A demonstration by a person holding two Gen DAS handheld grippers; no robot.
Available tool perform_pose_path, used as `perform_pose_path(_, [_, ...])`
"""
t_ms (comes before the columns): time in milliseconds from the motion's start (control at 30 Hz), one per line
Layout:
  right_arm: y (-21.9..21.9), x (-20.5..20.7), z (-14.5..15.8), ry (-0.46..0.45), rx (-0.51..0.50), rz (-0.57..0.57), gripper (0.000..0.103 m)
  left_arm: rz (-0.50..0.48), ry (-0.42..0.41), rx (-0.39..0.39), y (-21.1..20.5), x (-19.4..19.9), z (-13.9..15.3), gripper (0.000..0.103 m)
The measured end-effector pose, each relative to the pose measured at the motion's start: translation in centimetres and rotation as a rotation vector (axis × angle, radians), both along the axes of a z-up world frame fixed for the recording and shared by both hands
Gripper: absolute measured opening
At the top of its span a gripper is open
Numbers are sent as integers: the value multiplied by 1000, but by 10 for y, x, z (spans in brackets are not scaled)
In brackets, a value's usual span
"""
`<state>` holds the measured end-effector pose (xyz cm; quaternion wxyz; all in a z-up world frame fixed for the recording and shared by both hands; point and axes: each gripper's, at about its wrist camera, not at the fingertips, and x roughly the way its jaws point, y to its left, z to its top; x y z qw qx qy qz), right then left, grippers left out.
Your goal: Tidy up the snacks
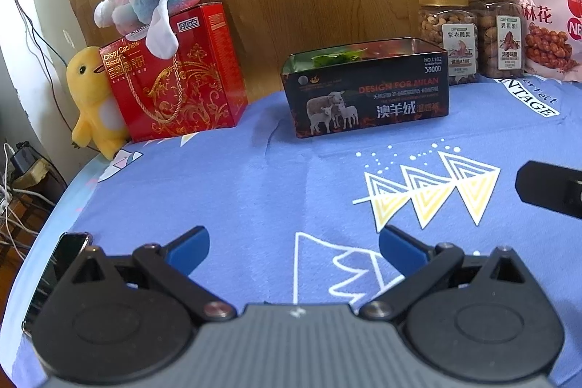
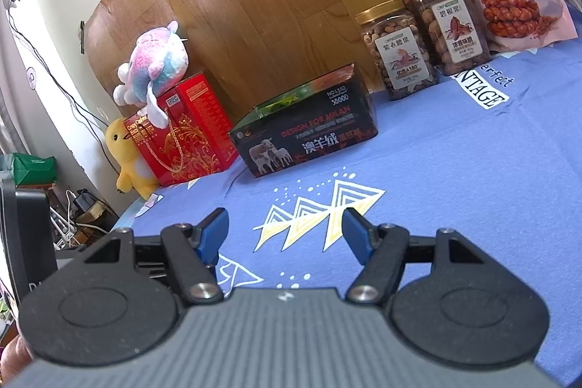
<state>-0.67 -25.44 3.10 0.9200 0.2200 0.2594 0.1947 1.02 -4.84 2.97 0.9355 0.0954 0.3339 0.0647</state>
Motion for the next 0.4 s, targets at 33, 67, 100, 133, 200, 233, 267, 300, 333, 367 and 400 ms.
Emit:
perform_pose_path(33, [0, 0, 0, 0, 0, -2, 71, -2, 0, -1, 0, 0, 0, 103])
perform_pose_path(67, [1, 0, 1, 1, 0, -5, 71, -3, 1, -3, 0, 1, 0, 103])
perform_pose_path(100, [1, -1, 1, 0, 0, -7, 71, -5, 1, -6, 0, 1, 1, 103])
perform_pose_path(133, [1, -1, 1, 0, -1, -8, 71, -7, 1, -10, 0, 1, 1, 103])
perform_pose_path(200, [2, -1, 2, -1, -3, -11, 71, -12, 0, -19, 0, 1, 2, 103])
perform_pose_path(233, [2, -2, 2, -3, -4, -12, 71, -18, -1, -24, 0, 1, 2, 103])
perform_pose_path(267, [2, -2, 2, -5, -6, -14, 71, -27, -5, -33, 0, 0, 3, 103])
perform_pose_path(300, [2, -3, 3, -7, -8, -18, 71, -35, -7, -41, 0, 0, 4, 103])
perform_pose_path(333, [2, -3, 4, -11, -13, -21, 71, -41, -11, -46, -1, 0, 5, 103])
perform_pose_path(367, [2, -4, 4, -16, -19, -25, 71, -48, -16, -49, -1, 0, 6, 103])
perform_pose_path(400, [2, -4, 5, -21, -25, -31, 71, -57, -22, -53, -2, 0, 7, 103])
